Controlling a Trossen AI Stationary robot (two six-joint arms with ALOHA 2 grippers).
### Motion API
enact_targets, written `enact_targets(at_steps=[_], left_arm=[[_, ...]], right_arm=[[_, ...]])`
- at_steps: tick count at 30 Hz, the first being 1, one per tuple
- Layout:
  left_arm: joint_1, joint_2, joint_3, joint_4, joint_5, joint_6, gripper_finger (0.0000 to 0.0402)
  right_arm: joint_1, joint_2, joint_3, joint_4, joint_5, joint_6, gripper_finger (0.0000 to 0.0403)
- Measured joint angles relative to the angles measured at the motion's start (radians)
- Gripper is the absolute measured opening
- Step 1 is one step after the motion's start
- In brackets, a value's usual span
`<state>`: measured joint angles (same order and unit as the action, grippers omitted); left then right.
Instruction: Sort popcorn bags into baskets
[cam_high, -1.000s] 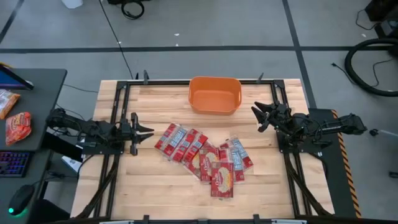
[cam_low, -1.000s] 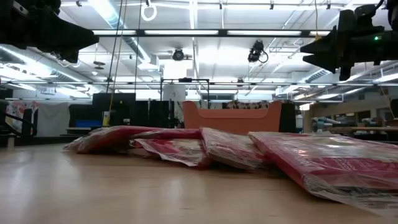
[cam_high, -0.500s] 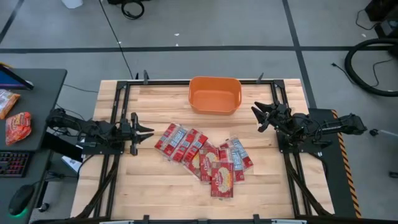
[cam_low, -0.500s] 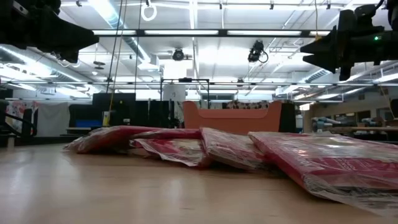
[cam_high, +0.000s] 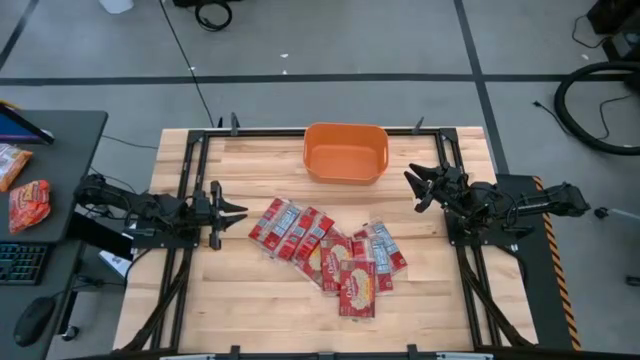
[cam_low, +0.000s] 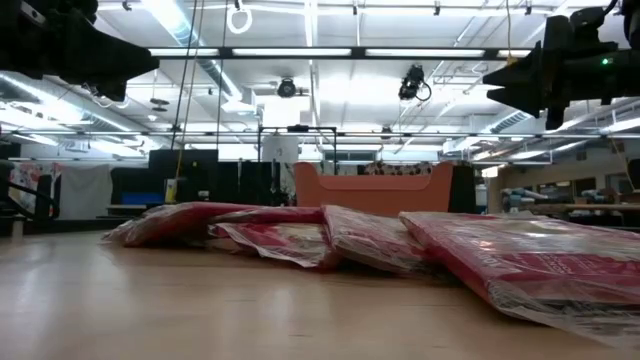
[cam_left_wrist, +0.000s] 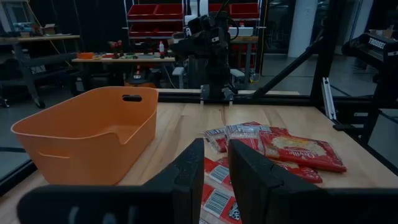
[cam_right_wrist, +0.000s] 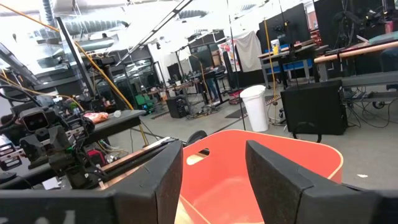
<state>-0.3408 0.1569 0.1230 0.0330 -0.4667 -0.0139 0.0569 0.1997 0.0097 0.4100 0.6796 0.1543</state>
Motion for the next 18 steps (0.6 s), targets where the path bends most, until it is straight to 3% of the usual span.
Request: enact_targets(at_steps=[5, 12, 18], left_arm=[[0.000, 0.000, 0.000, 0.002, 0.000, -0.007, 0.0078], [0.000, 0.000, 0.000, 0.023, 0.000, -0.253, 0.0078], [0.000, 0.003, 0.000, 0.082, 0.011, -0.294, 0.0078]], right_arm=[[0.000, 0.000, 0.000, 0.000, 0.000, 0.000, 0.0180], [0.000, 0.000, 0.000, 0.000, 0.000, 0.000, 0.0180], [0.000, 0.000, 0.000, 0.000, 0.000, 0.000, 0.0180]])
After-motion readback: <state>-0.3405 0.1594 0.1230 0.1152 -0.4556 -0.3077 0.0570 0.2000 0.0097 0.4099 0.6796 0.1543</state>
